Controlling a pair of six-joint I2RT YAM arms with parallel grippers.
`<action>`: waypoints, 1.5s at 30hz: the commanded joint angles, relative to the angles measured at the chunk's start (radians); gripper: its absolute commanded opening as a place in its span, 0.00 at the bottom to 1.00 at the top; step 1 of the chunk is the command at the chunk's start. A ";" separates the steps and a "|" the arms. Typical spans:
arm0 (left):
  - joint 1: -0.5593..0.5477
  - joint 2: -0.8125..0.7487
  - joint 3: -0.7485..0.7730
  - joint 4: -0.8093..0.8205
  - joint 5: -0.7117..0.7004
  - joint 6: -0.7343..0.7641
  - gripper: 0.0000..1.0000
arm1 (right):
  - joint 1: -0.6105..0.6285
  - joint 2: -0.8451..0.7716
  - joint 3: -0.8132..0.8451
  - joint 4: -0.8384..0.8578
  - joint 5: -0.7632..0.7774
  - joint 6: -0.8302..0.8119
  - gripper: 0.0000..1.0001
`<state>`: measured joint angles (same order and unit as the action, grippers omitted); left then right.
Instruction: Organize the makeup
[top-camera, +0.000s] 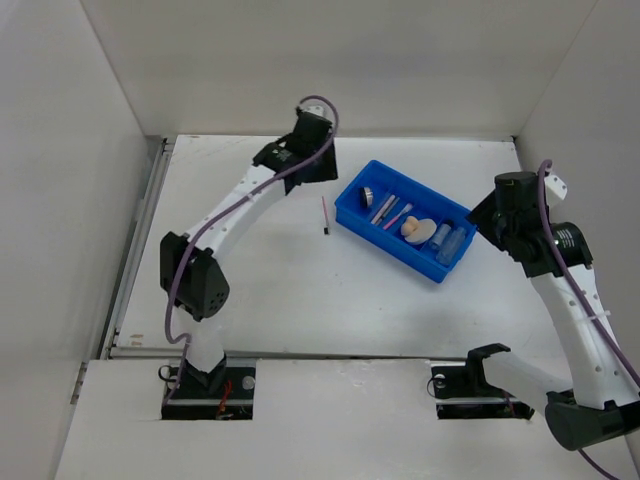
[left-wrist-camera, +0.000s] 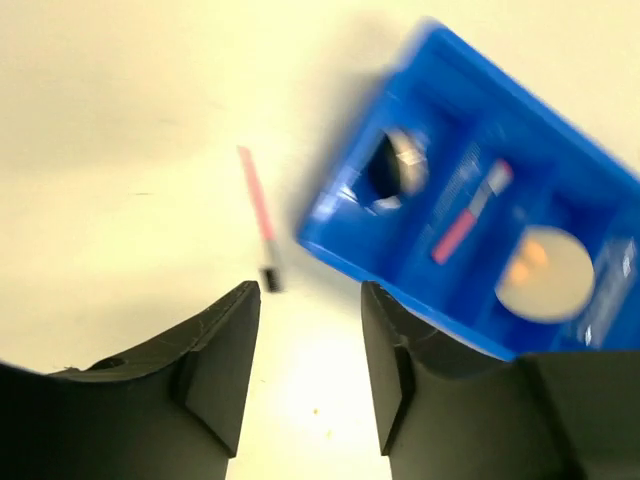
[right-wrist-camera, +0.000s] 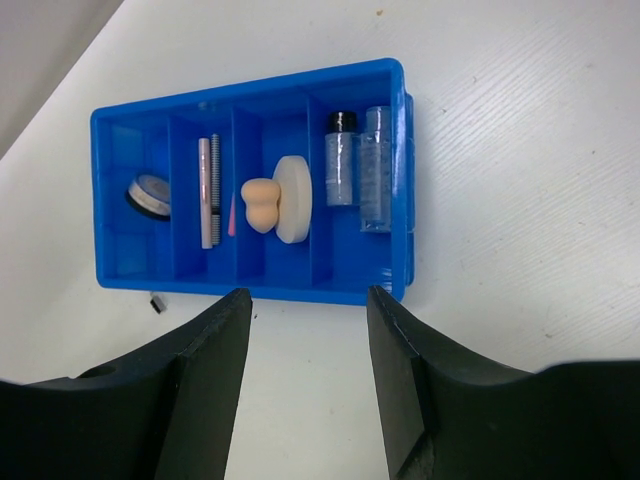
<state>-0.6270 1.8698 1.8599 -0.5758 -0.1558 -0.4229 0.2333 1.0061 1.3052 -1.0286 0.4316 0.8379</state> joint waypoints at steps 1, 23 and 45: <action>0.053 0.018 -0.062 -0.034 -0.077 -0.120 0.45 | 0.004 0.008 -0.004 0.061 -0.034 -0.006 0.56; 0.105 0.272 -0.099 0.014 0.165 -0.120 0.44 | 0.004 0.009 -0.004 0.061 -0.025 -0.006 0.56; 0.087 0.476 0.211 -0.124 0.093 -0.080 0.47 | 0.004 0.000 0.032 0.021 0.006 -0.006 0.56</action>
<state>-0.5358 2.3455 2.0243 -0.6323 -0.0093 -0.5194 0.2333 1.0206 1.2949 -1.0092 0.4145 0.8371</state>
